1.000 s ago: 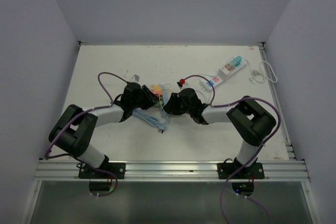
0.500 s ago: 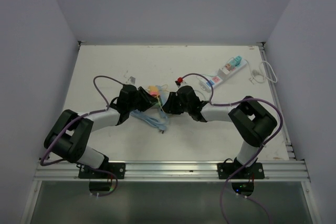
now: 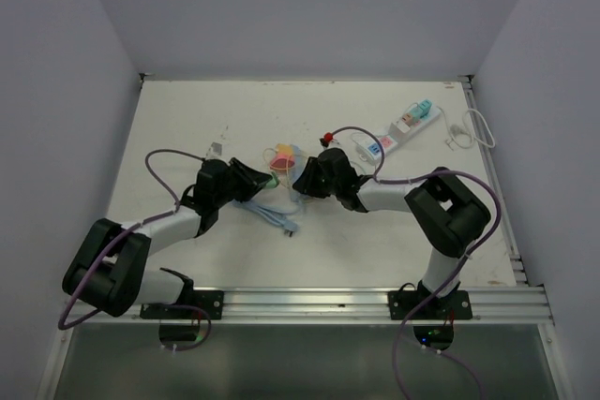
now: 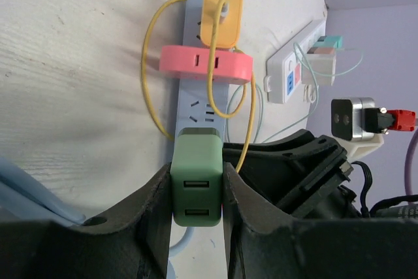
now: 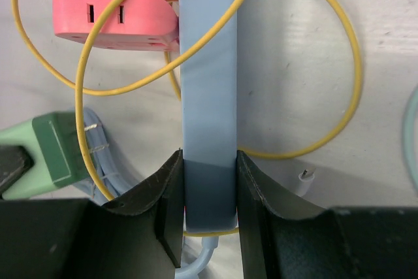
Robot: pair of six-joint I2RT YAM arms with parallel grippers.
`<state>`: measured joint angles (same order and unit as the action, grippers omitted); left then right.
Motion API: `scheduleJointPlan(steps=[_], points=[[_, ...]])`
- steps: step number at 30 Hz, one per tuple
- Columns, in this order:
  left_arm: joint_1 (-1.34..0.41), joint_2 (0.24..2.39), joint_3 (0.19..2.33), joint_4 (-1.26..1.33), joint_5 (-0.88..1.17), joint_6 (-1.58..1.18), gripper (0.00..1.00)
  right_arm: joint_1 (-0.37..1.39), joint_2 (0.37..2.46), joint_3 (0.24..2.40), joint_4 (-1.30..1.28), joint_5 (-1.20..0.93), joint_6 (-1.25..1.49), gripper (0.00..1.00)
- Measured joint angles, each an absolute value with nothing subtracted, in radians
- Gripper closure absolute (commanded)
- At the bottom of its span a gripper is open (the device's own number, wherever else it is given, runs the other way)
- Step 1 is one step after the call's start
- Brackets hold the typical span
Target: Pull the plug off the socket
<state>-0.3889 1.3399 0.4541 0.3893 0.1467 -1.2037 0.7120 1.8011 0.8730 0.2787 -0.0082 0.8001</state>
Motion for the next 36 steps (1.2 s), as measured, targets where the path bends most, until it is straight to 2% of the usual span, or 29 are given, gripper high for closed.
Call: scheduleJointPlan(steps=[11, 20, 24, 26, 27, 29, 30, 35, 36], points=[[-0.37, 1.295, 0.424, 0.363, 0.154, -1.2, 1.0, 0.685, 1.807, 0.855, 0.333, 0.002, 0.82, 1.0], [-0.114, 1.287, 0.424, 0.269, 0.211, -1.036, 1.0, 0.667, 1.808, 0.839, 0.377, -0.055, 0.776, 1.0], [-0.038, 1.374, 0.445, 0.273, 0.241, -0.982, 0.98, 0.661, 1.809, 0.837, 0.387, -0.081, 0.748, 1.0], [-0.005, 1.433, 0.471, 0.276, 0.258, -0.965, 0.93, 0.659, 1.81, 0.837, 0.389, -0.091, 0.735, 1.0], [0.014, 1.463, 0.484, 0.286, 0.273, -0.962, 0.85, 0.659, 1.81, 0.837, 0.389, -0.094, 0.728, 1.0], [0.043, 1.512, 0.508, 0.321, 0.305, -0.957, 0.77, 0.659, 1.81, 0.837, 0.39, -0.099, 0.716, 1.0], [0.053, 1.533, 0.516, 0.34, 0.319, -0.955, 0.68, 0.659, 1.81, 0.837, 0.39, -0.101, 0.711, 1.0], [0.072, 1.575, 0.505, 0.403, 0.379, -0.944, 0.4, 0.659, 1.81, 0.837, 0.393, -0.108, 0.684, 1.0], [0.072, 1.573, 0.496, 0.405, 0.389, -0.941, 0.29, 0.659, 1.81, 0.837, 0.393, -0.11, 0.678, 1.0]])
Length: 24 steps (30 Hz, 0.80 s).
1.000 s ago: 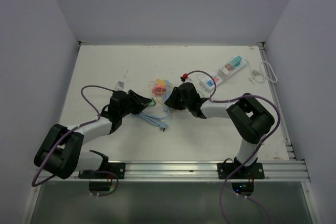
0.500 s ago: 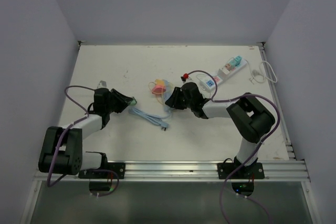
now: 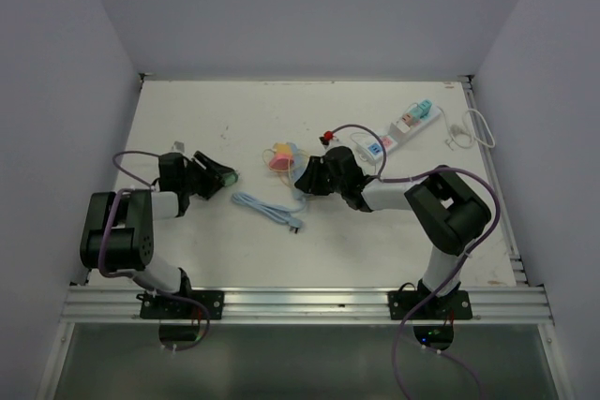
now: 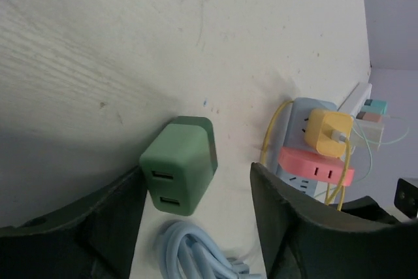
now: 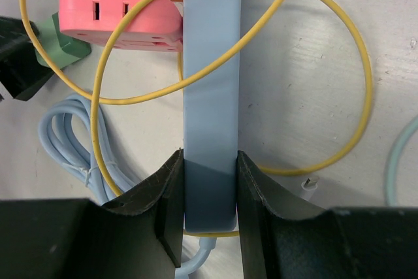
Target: Pull the plug off the socket
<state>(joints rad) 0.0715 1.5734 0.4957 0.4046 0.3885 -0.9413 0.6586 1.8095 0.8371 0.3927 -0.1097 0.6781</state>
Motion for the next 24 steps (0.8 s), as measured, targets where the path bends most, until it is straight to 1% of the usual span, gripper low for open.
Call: scheduleJointPlan(steps=[3, 5, 8, 10, 13, 14, 16, 19, 24], points=[[0.071, 1.534, 0.485, 0.417, 0.412, -0.927, 0.16, 0.658, 1.81, 0.837, 0.394, -0.118, 0.661, 1.0], [0.072, 1.493, 0.476, 0.389, 0.412, -0.907, 0.12, 0.658, 1.809, 0.837, 0.394, -0.124, 0.649, 1.0], [0.072, 1.414, 0.476, 0.321, 0.407, -0.865, 0.12, 0.658, 1.806, 0.837, 0.39, -0.128, 0.627, 1.0], [0.068, 1.328, 0.48, 0.259, 0.39, -0.812, 0.13, 0.658, 1.802, 0.838, 0.384, -0.131, 0.605, 1.0], [0.032, 1.223, 0.519, 0.176, 0.34, -0.723, 0.18, 0.658, 1.794, 0.838, 0.366, -0.136, 0.572, 1.0], [0.004, 1.195, 0.539, 0.154, 0.318, -0.691, 0.2, 0.658, 1.792, 0.841, 0.356, -0.139, 0.559, 1.0], [-0.08, 1.157, 0.59, 0.118, 0.262, -0.631, 0.23, 0.658, 1.791, 0.851, 0.337, -0.146, 0.535, 1.0], [-0.225, 1.145, 0.664, 0.091, 0.198, -0.545, 0.27, 0.658, 1.79, 0.869, 0.302, -0.153, 0.502, 1.0], [-0.407, 1.191, 0.746, 0.049, 0.095, -0.442, 0.29, 0.658, 1.772, 0.884, 0.232, -0.154, 0.447, 1.0]])
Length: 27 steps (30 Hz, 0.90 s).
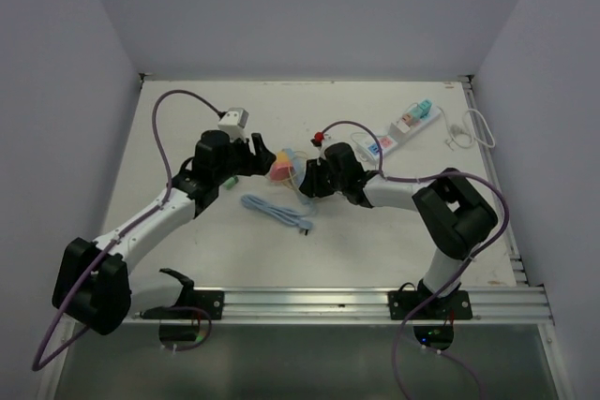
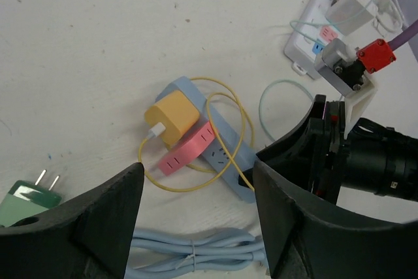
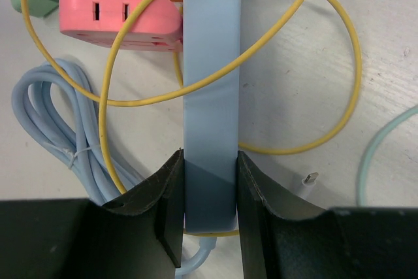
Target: Pull the plug off the socket
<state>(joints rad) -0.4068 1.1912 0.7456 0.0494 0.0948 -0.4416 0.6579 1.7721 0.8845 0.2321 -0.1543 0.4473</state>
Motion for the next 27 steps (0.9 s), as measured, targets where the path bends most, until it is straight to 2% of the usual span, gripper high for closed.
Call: scheduleJointPlan(steps=[3, 10, 14, 27], points=[[-0.444, 1.255, 0.768, 0.034, 0.059, -0.437, 0.27, 0.657, 1.755, 0.884, 0.194, -0.153, 0.417, 1.0], [-0.445, 1.375, 0.788, 0.015, 0.004, -0.562, 0.15, 0.655, 1.746, 0.88, 0.178, -0.154, 0.395, 1.0], [-0.445, 1.446, 0.825, 0.018, -0.005, -0.654, 0.14, 0.653, 1.745, 0.868, 0.197, -0.161, 0.395, 1.0], [-0.386, 1.675, 0.869, 0.123, 0.125, -0.896, 0.33, 0.647, 1.74, 0.836, 0.253, -0.182, 0.402, 1.0]])
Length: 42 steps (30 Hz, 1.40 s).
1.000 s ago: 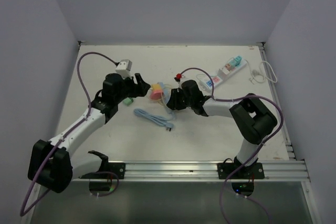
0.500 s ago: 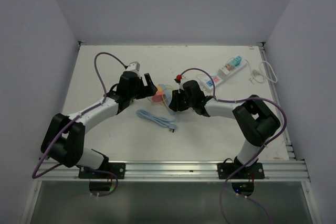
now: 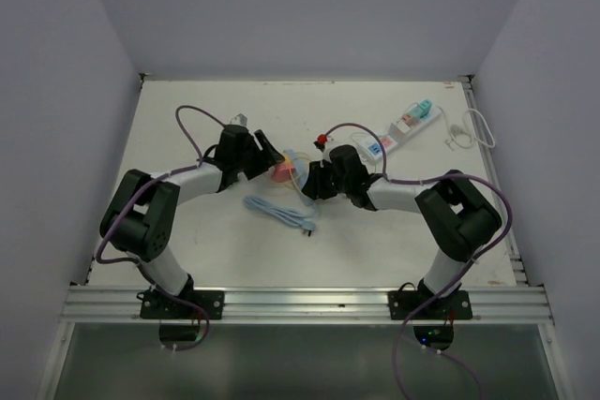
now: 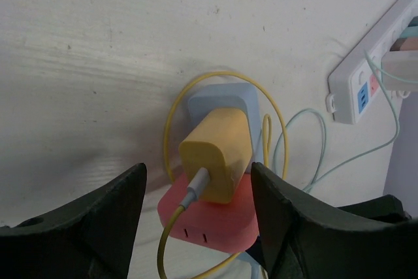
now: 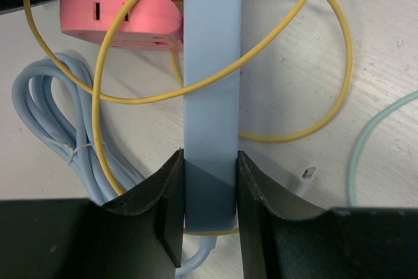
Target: Pull the plug off the socket
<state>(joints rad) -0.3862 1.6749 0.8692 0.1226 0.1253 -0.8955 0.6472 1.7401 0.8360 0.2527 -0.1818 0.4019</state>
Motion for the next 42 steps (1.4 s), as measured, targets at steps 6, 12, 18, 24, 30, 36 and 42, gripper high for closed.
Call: scheduleJointPlan(steps=[6, 12, 18, 24, 30, 36, 42], points=[[-0.367, 1.71, 0.869, 0.21, 0.195, -0.936, 0.44, 0.643, 1.74, 0.828, 0.269, -0.194, 0.406, 1.0], [-0.364, 1.725, 0.862, 0.259, 0.225, -0.955, 0.54, 0.64, 1.74, 0.824, 0.274, -0.197, 0.421, 1.0], [-0.359, 1.726, 0.838, 0.298, 0.233, -0.971, 0.78, 0.638, 1.738, 0.818, 0.281, -0.199, 0.432, 1.0], [-0.36, 1.726, 0.825, 0.316, 0.251, -0.974, 1.0, 0.639, 1.717, 0.803, 0.267, -0.199, 0.437, 0.62], [-0.367, 1.703, 0.792, 0.34, 0.274, -0.954, 1.0, 0.645, 1.6, 0.776, 0.143, -0.192, 0.415, 0.38], [-0.367, 1.62, 0.77, 0.341, 0.281, -0.881, 1.0, 0.644, 1.46, 0.784, 0.056, -0.144, 0.403, 0.39], [-0.367, 1.525, 0.77, 0.328, 0.289, -0.798, 1.0, 0.644, 1.469, 0.865, 0.028, -0.117, 0.403, 0.45]])
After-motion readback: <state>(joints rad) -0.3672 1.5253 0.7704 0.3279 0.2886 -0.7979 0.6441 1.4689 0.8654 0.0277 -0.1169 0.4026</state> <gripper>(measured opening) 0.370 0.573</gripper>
